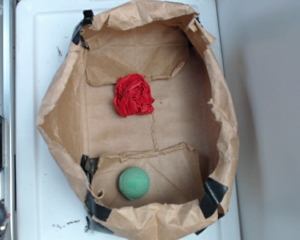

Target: Grab the red paper.

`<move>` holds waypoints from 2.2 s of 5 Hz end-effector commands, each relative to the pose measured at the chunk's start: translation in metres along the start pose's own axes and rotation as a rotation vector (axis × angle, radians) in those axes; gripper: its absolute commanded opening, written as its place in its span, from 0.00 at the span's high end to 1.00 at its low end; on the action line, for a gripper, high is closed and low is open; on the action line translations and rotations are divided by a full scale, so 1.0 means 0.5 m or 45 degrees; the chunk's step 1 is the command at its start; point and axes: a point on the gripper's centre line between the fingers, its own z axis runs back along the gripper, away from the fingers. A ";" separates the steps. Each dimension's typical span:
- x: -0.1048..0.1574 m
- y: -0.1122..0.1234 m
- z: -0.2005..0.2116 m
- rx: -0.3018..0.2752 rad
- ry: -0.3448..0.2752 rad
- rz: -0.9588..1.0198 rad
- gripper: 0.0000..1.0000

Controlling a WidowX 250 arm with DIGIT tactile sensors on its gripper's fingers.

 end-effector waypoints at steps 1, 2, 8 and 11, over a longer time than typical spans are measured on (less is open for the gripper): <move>0.000 0.000 0.000 0.000 0.000 0.000 0.00; 0.079 0.026 -0.047 0.047 0.005 0.054 0.00; 0.234 0.129 -0.174 0.082 0.065 -0.046 0.00; 0.276 0.126 -0.285 0.100 0.008 -0.326 0.00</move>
